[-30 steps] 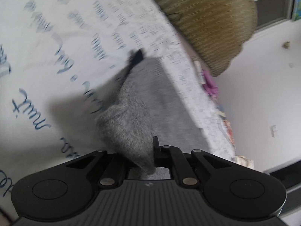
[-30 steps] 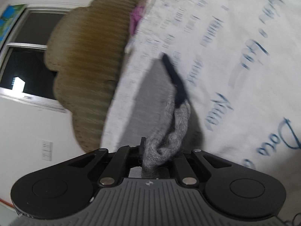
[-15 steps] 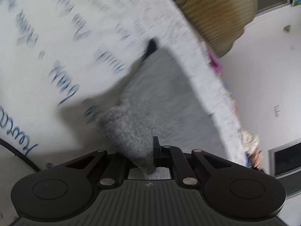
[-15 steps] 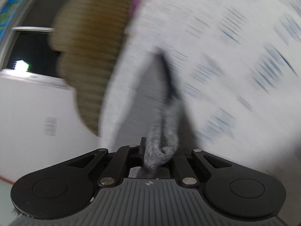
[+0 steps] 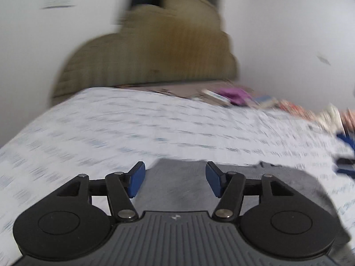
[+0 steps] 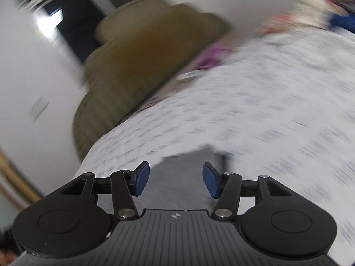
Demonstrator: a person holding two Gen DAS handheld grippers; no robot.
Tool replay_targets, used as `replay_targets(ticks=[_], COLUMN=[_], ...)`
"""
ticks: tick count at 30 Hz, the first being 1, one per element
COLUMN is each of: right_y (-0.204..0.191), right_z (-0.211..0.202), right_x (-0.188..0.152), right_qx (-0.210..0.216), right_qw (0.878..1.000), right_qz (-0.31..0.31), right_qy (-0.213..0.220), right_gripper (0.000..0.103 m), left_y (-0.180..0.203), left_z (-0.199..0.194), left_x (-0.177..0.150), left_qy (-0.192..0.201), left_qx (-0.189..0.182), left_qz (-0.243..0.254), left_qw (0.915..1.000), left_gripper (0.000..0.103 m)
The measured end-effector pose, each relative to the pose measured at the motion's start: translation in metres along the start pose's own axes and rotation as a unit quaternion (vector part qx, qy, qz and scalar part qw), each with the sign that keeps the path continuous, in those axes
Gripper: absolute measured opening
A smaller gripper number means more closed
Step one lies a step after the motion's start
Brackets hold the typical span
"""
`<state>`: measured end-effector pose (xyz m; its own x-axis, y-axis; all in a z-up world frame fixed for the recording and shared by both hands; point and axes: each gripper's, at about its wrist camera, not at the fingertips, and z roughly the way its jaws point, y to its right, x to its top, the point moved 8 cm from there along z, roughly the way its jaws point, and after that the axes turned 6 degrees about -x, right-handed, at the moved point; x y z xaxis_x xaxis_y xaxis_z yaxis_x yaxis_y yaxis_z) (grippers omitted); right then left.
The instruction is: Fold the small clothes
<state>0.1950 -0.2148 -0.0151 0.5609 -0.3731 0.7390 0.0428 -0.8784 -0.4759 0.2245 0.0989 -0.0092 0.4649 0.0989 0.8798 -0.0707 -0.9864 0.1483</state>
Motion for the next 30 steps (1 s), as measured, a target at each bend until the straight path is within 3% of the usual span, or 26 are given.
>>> replay_targets(ticks=[3, 6, 8, 11, 16, 20, 24, 27, 30], right_y=[-0.028, -0.033, -0.014, 0.001, -0.001, -0.001, 0.005, 0.004, 0.003], right_z=[0.067, 0.121, 0.146, 0.141, 0.142, 0.145, 0.141, 0.141, 0.141], right_x=[-0.004, -0.02, -0.033, -0.041, -0.044, -0.041, -0.038, -0.038, -0.039], right_qx=[-0.011, -0.079, -0.133, -0.104, -0.101, -0.088, -0.064, -0.048, -0.047], right_qw=[0.998, 0.987, 0.974, 0.983, 0.981, 0.985, 0.991, 0.993, 0.993], right_qz=[-0.059, -0.13, -0.163, -0.149, -0.16, -0.144, -0.112, -0.105, -0.108], right_qy=[-0.032, -0.055, -0.078, -0.038, -0.034, -0.028, -0.025, -0.028, -0.028], right_gripper=[0.057, 0.057, 0.056, 0.057, 0.064, 0.066, 0.07, 0.074, 0.075], left_y=[0.018, 0.01, -0.004, -0.008, -0.004, -0.02, -0.037, -0.045, -0.05], left_z=[0.075, 0.122, 0.125, 0.125, 0.126, 0.059, -0.037, -0.086, -0.102], left_x=[-0.013, -0.046, -0.053, -0.056, -0.05, -0.043, -0.069, -0.105, -0.131], left_qy=[-0.058, -0.121, -0.097, -0.092, -0.084, -0.014, 0.031, 0.023, 0.01], left_qx=[0.017, 0.054, 0.045, 0.035, 0.039, 0.051, -0.004, -0.006, 0.003], left_qz=[0.026, 0.052, 0.03, 0.022, 0.016, -0.078, -0.234, -0.323, -0.39], left_qw=[0.9978, 0.9898, 0.9938, 0.9949, 0.9956, 0.9956, 0.9718, 0.9461, 0.9209], left_gripper=[0.06, 0.062, 0.071, 0.072, 0.075, 0.075, 0.078, 0.08, 0.08])
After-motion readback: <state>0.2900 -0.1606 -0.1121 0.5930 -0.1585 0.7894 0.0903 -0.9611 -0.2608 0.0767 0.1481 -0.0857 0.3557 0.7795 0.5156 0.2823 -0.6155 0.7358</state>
